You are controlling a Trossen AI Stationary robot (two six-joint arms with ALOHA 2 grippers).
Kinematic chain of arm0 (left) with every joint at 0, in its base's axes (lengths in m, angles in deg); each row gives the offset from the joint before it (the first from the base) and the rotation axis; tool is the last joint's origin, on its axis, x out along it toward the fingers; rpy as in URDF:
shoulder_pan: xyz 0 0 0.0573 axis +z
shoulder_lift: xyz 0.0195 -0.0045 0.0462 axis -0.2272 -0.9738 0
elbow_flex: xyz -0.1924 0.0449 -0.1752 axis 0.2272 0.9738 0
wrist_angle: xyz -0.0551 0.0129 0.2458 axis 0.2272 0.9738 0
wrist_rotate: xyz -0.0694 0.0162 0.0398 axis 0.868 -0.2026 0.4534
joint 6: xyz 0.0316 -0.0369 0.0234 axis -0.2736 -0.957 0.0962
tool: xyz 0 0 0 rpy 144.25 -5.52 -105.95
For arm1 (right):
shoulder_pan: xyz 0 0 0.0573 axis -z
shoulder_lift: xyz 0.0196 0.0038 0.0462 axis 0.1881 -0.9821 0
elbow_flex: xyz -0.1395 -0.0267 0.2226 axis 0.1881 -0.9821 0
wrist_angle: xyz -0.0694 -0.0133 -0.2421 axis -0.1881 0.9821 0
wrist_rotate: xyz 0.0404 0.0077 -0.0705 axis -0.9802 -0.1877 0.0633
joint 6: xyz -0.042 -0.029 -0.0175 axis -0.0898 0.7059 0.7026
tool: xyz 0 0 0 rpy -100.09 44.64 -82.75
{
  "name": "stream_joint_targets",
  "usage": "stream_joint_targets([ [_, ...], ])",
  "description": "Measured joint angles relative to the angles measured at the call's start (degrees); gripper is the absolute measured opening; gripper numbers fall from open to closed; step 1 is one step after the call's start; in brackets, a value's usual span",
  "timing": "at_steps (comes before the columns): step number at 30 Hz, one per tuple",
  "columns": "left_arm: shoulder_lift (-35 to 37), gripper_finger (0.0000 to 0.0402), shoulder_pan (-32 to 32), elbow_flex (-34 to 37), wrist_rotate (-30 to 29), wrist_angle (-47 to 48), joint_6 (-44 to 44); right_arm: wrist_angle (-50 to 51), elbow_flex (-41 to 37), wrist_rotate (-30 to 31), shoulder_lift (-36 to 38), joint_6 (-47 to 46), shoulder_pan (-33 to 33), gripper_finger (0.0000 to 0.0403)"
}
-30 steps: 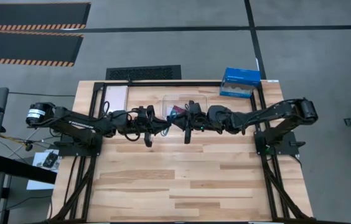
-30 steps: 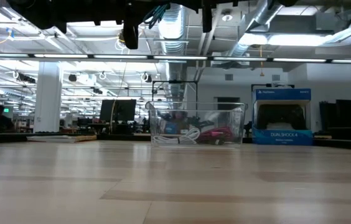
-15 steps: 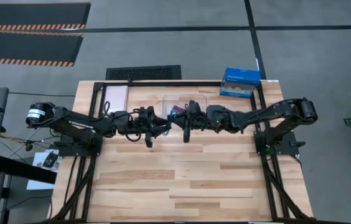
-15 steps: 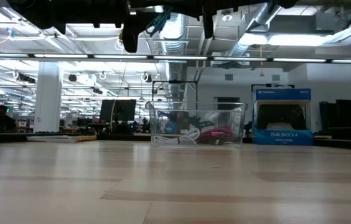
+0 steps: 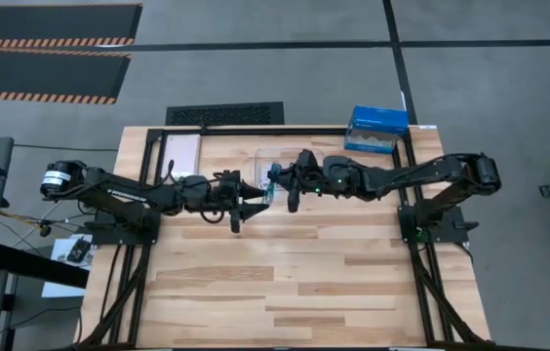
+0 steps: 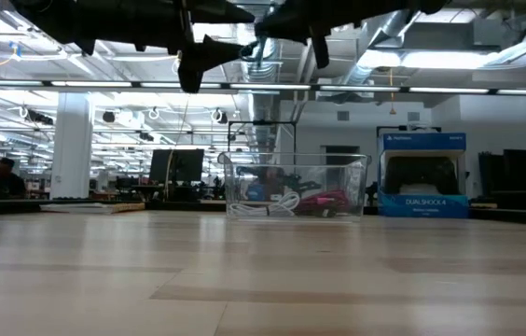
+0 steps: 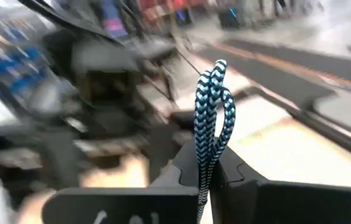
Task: Pick and place USB-C Cables
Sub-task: Put the blue charger cable into the transparent bin
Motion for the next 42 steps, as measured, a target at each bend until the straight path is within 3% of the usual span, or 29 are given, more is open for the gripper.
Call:
stream_joint_targets([
  [11,0.43,0.021,0.0,0.02,1.66,4.76,-3.91,21.62,-0.07,5.18,3.34,7.33,6.92,0.0014],
  [27,0.43,0.021,0.0,0.02,3.74,5.74,-7.19,30.19,-0.22,4.68,-2.59,15.71,15.1,0.0014],
  [34,0.43,0.021,0.0,0.02,3.41,6.78,-7.18,30.73,4.64,4.61,-9.41,20.09,16.43,0.0014],
  [42,0.43,0.021,0.04,0.02,3.24,9.02,-7.14,40.82,13.64,9.07,-18.57,25.72,15.74,0.0018],
])
